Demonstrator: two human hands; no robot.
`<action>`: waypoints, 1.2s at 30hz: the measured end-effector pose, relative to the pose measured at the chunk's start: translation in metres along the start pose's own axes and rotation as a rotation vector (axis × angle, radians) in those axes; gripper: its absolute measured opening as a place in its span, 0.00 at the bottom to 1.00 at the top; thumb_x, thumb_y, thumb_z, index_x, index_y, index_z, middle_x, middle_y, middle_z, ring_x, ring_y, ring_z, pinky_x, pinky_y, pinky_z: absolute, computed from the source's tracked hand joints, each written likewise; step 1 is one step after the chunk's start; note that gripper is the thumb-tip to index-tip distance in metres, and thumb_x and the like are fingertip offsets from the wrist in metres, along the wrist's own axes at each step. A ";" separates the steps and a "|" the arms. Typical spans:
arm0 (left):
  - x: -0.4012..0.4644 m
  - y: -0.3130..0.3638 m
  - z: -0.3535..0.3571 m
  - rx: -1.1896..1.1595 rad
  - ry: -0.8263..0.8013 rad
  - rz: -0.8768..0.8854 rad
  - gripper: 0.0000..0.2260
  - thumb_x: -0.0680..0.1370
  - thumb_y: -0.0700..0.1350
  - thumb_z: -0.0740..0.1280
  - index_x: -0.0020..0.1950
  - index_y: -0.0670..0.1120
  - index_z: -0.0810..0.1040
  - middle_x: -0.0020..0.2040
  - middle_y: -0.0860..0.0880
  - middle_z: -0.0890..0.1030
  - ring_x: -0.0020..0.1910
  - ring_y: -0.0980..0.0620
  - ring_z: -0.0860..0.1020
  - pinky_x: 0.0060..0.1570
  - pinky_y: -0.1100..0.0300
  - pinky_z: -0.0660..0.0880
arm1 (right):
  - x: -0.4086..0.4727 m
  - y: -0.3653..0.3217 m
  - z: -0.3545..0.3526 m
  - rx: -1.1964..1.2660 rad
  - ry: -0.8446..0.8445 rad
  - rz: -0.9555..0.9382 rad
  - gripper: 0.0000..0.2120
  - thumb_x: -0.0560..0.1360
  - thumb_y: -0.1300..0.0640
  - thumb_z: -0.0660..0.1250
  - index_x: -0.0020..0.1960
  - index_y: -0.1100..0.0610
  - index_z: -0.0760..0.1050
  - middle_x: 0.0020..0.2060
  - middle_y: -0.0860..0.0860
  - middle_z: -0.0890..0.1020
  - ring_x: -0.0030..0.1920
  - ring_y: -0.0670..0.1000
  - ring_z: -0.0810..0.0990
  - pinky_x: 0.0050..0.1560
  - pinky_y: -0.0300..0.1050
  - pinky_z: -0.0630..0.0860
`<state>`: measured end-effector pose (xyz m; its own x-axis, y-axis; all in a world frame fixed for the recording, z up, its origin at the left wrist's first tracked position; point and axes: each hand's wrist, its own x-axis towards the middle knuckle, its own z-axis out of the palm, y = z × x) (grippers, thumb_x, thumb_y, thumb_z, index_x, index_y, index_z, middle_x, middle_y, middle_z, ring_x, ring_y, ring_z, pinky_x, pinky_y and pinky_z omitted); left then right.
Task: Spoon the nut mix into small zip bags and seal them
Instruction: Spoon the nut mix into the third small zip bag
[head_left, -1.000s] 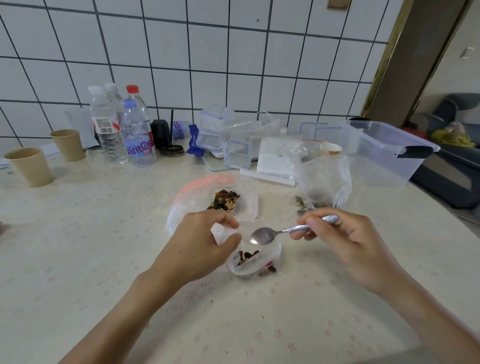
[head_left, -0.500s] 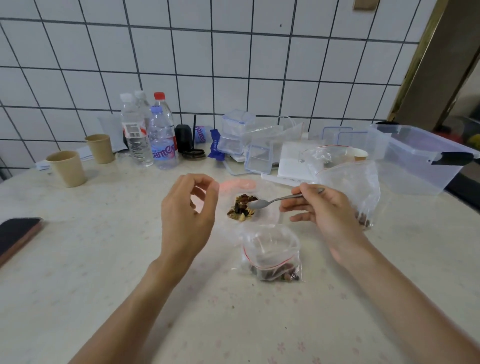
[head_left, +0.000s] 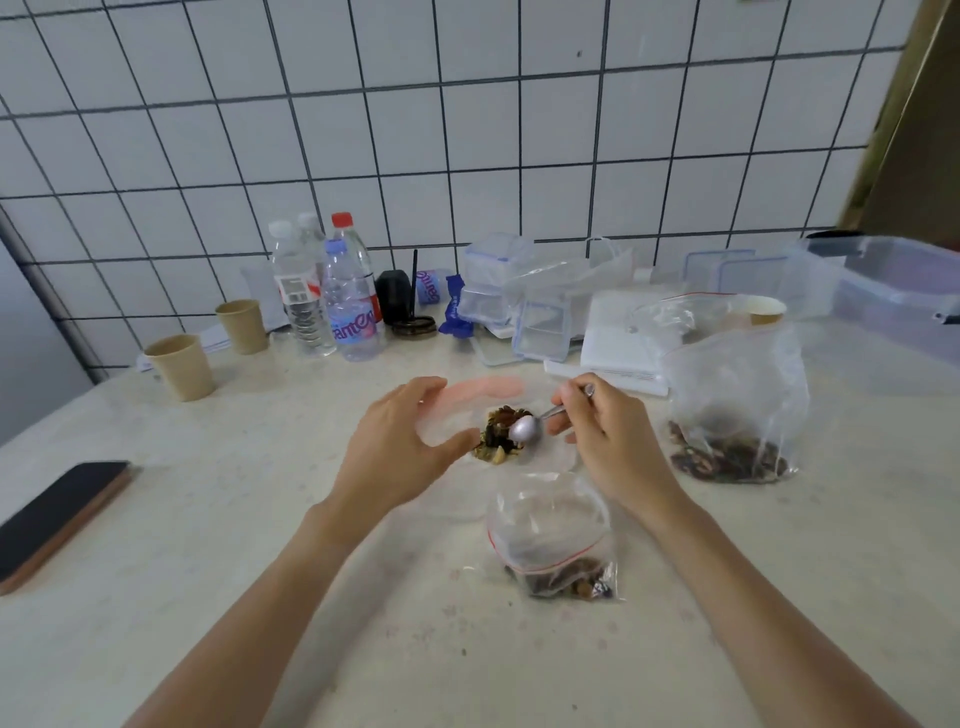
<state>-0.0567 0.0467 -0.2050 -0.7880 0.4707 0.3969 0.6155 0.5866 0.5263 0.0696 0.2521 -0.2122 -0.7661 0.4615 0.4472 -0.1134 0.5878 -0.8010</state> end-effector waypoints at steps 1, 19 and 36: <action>0.006 0.004 -0.001 0.034 -0.054 -0.005 0.33 0.70 0.66 0.75 0.70 0.55 0.75 0.61 0.55 0.80 0.59 0.50 0.77 0.59 0.52 0.76 | -0.001 -0.002 -0.002 -0.041 -0.007 -0.029 0.11 0.86 0.51 0.58 0.50 0.52 0.77 0.40 0.47 0.85 0.43 0.47 0.85 0.50 0.55 0.82; 0.005 0.003 0.033 0.016 0.221 0.166 0.12 0.83 0.55 0.65 0.48 0.50 0.81 0.37 0.54 0.76 0.33 0.57 0.73 0.31 0.60 0.66 | 0.000 0.000 0.001 -0.018 -0.040 0.138 0.11 0.85 0.55 0.61 0.48 0.57 0.79 0.39 0.49 0.87 0.39 0.47 0.86 0.46 0.46 0.81; 0.009 0.000 0.040 0.001 0.238 0.122 0.09 0.83 0.55 0.66 0.55 0.52 0.82 0.42 0.54 0.78 0.37 0.56 0.75 0.34 0.57 0.73 | -0.004 0.005 0.004 0.447 0.006 0.494 0.11 0.84 0.57 0.63 0.53 0.63 0.81 0.42 0.58 0.89 0.43 0.56 0.87 0.53 0.56 0.78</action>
<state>-0.0631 0.0770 -0.2315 -0.6892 0.3699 0.6231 0.7061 0.5360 0.4628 0.0698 0.2505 -0.2200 -0.7921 0.6102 -0.0136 -0.0023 -0.0251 -0.9997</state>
